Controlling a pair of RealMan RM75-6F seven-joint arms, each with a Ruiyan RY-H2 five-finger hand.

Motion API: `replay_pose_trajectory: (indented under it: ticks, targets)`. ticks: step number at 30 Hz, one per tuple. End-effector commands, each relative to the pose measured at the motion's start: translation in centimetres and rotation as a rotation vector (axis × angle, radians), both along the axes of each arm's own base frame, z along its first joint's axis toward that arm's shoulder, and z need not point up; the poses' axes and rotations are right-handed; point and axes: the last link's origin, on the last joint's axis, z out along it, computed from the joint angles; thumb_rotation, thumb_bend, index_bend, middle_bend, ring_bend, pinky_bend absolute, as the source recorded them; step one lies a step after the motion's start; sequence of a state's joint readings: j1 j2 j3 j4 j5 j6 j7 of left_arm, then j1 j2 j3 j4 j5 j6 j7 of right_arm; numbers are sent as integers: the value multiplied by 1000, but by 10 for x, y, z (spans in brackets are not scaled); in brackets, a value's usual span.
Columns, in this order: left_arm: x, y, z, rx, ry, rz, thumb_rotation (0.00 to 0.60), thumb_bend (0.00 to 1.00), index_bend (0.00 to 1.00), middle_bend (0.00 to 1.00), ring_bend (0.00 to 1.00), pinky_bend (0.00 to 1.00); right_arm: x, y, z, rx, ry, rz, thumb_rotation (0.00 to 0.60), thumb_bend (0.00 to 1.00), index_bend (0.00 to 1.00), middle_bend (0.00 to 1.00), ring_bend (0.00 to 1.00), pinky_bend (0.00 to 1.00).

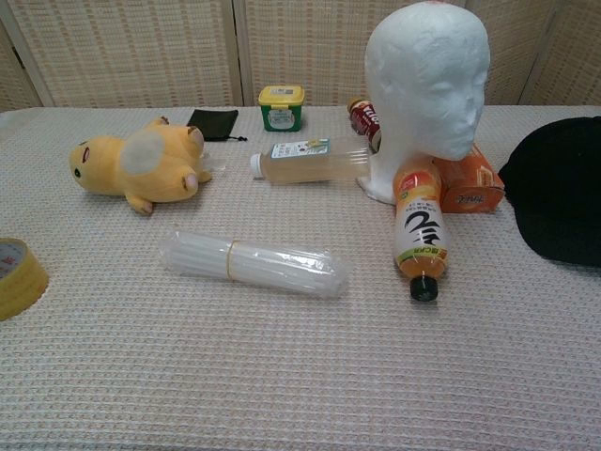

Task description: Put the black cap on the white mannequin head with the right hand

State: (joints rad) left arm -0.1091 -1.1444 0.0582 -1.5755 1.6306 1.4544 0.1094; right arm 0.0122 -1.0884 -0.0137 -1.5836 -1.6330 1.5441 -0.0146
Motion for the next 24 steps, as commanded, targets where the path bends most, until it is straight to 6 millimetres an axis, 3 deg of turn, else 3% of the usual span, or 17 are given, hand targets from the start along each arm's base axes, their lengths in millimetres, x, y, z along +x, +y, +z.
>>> replay_pose_trajectory:
  ticks: [1,7,11,20,24]
  targets:
    - [0,0,-1,-2,-1,2,600,136,54,0,0,134,-1,0,0,3,-2,-7,600,78,0,0,0,0]
    - [5,-1,-3,-14,-22,-13,600,137,54,0,0,137,-4,1,-2,-26,41,-23,600,75,0,0,0,0]
    - [6,1,-1,-17,-49,-11,600,135,56,0,0,149,-4,-2,-20,-48,38,-29,600,77,5,0,0,0]
    - [6,2,12,-26,-118,0,600,137,56,0,0,150,-23,-23,-63,-99,14,-58,600,111,381,0,0,0]
    - [6,0,16,-47,-143,2,600,138,57,0,0,150,-32,-30,-85,-137,-27,-83,600,125,417,0,0,0]
